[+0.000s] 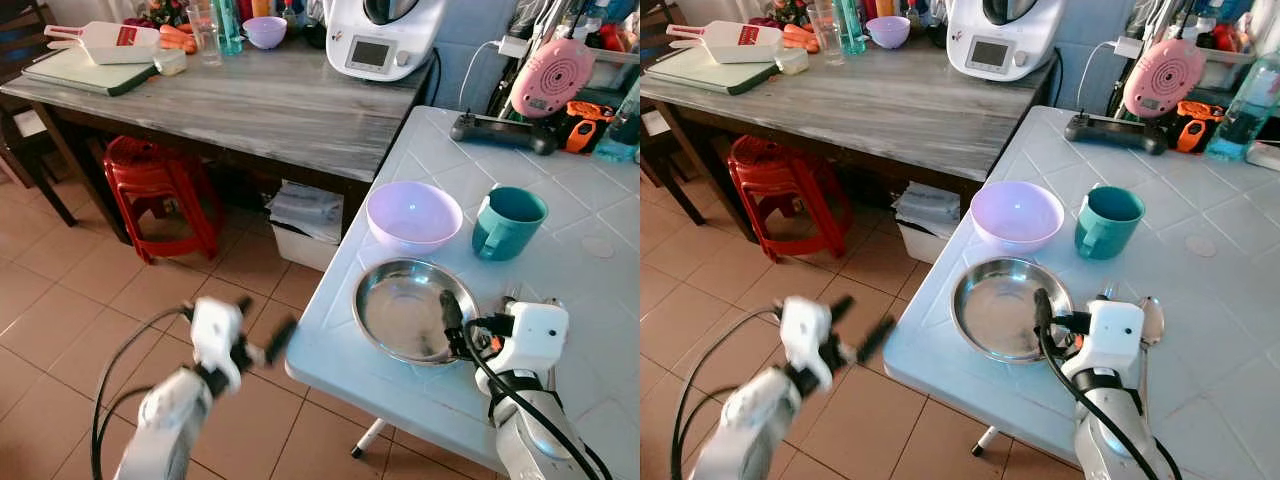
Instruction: Setting the table
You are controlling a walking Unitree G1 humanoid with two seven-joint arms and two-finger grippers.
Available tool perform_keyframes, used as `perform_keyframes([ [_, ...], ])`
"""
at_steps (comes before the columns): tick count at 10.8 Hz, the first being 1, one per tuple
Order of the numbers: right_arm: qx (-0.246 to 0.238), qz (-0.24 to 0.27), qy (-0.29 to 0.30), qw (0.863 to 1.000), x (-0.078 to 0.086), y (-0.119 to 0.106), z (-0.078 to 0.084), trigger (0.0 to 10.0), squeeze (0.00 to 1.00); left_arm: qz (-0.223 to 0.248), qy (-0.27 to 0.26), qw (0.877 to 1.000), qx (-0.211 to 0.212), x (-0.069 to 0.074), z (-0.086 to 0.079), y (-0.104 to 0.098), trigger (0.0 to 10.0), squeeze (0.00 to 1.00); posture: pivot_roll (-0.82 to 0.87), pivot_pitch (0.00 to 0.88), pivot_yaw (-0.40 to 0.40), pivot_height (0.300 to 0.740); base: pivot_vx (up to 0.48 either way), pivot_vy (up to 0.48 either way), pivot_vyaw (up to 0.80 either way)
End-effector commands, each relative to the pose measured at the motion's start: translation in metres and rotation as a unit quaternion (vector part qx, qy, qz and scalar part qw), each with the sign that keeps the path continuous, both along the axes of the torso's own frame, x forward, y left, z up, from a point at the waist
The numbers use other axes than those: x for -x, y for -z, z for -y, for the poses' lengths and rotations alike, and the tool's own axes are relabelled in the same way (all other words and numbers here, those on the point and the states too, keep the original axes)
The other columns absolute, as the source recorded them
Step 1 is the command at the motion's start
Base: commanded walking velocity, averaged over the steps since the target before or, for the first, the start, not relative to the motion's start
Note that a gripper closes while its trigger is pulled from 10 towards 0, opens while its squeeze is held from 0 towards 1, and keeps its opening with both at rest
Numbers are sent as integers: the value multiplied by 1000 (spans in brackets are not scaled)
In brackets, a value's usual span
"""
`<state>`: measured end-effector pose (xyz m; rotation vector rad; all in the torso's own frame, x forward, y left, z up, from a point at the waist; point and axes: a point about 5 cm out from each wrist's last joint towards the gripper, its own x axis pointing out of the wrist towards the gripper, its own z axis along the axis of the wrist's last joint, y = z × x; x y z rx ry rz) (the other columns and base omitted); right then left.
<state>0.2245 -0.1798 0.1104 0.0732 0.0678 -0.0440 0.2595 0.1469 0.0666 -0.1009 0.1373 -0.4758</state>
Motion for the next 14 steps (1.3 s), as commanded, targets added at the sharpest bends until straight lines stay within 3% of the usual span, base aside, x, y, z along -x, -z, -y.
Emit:
perform_keyframes([
  [1,-6,-12,2,1000,0,4,1,10000,0,1,-8,1000,11,-3,-1,-7,10000,0,-6,65,6,740,0,0,0],
  [3,-9,-10,3,1000,0,4,0,10000,0,24,-51,998,18,-8,-3,-18,10000,0,-7,68,10,740,0,0,0],
  [4,-11,-10,4,1000,1,4,0,10000,0,35,-100,994,5,-11,-7,-25,10000,0,-7,68,10,740,0,0,0],
  [5,-12,-10,5,1000,1,4,0,10000,0,11,-111,994,12,-13,-5,-26,10000,0,-8,71,12,740,0,0,0],
  [6,-13,-8,5,1000,1,4,0,10000,0,-44,-75,994,69,-18,5,-22,10000,0,-8,72,9,740,0,0,0],
  [8,-14,-8,4,1000,1,4,0,10000,0,-38,-58,992,106,-20,12,-27,10000,0,-8,72,9,740,0,0,0],
  [10,-16,-7,3,1000,1,4,0,10000,0,-28,-33,993,107,-19,18,-35,10000,0,-5,74,7,740,0,0,0],
  [13,-20,-13,3,1000,2,5,0,10000,0,25,5,996,83,-18,23,-47,10000,0,-12,81,11,740,0,0,0],
  [14,-21,-20,1,1000,2,7,0,10000,0,51,37,997,47,-13,24,-48,10000,0,-14,82,11,740,0,0,0],
])
